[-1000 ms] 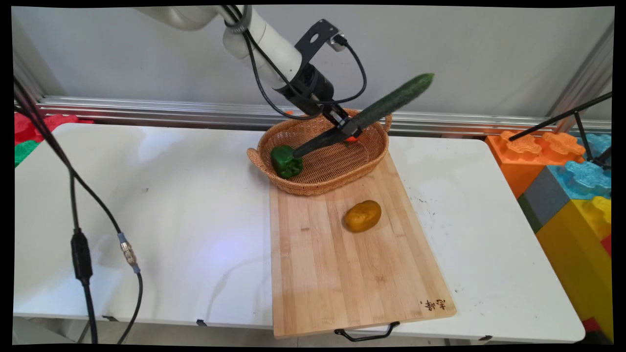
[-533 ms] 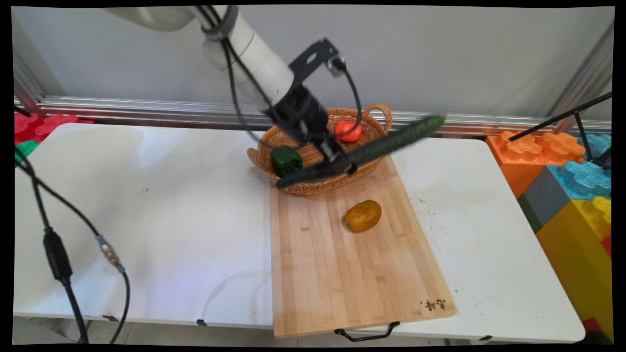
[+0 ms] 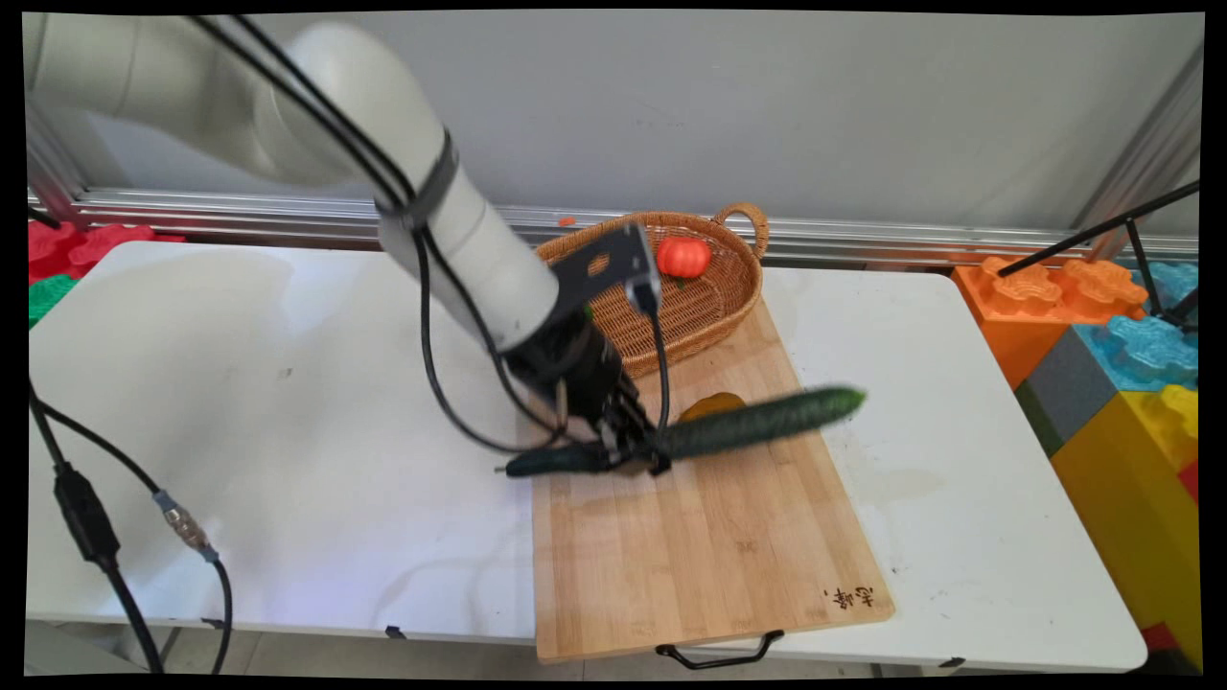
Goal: Place the picked object on the cutting board
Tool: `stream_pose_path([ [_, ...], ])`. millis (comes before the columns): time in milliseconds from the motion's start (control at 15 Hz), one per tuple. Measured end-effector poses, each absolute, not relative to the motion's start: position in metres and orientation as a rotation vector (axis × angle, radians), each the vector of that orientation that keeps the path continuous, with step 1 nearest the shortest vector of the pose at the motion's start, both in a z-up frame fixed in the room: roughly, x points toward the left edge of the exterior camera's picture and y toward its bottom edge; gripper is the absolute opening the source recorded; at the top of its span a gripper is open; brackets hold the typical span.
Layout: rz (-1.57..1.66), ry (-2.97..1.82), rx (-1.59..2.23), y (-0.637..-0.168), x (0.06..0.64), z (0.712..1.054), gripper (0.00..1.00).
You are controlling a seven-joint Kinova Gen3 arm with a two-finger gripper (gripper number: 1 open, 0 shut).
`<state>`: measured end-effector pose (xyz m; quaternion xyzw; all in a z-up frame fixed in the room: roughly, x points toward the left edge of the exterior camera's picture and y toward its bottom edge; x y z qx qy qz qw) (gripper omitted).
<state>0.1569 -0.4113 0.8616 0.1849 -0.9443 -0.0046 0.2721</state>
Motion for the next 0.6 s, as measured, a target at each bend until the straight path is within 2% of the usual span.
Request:
stream_pose_path([
  [267, -0.007, -2.559, 0.457, -0.399, 0.144, 0.824, 0.0],
  [600, 0.002, -2.568, 0.423, -0.394, 0.132, 0.793, 0.0],
])
